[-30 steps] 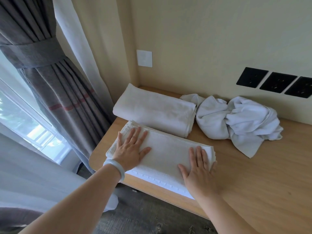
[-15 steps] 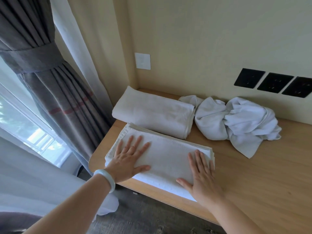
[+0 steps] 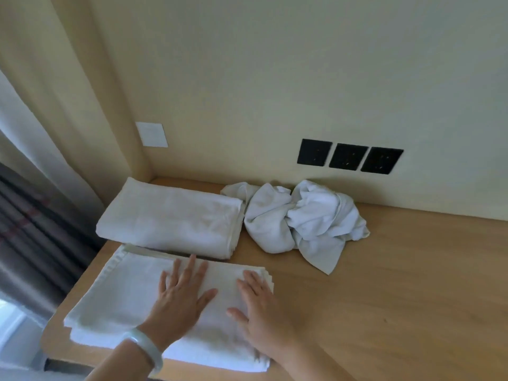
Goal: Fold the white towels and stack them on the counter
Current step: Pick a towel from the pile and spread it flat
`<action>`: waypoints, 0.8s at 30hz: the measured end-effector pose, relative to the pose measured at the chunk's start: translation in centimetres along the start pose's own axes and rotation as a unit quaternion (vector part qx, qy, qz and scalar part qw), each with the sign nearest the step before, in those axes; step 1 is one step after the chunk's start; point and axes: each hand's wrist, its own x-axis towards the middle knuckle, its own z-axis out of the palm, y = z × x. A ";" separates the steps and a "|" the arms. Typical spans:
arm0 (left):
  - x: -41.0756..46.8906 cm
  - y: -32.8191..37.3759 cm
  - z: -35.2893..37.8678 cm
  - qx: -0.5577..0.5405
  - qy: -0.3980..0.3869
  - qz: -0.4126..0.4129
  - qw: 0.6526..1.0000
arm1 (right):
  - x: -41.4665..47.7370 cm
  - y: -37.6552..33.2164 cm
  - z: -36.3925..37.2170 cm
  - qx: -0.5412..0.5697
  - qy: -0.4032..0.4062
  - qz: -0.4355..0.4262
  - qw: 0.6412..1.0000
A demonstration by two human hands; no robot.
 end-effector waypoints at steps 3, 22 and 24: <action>2.0 5.1 -0.9 -0.011 0.000 0.019 1.000 | -0.3 3.1 -4.3 0.099 0.051 0.030 0.993; 23.8 34.5 -2.1 -0.275 0.059 -0.065 0.957 | 9.9 24.8 -21.6 0.441 0.174 0.210 0.855; 24.4 34.6 -3.6 -0.347 0.087 -0.107 0.928 | 9.8 25.6 -22.1 0.483 0.177 0.209 0.832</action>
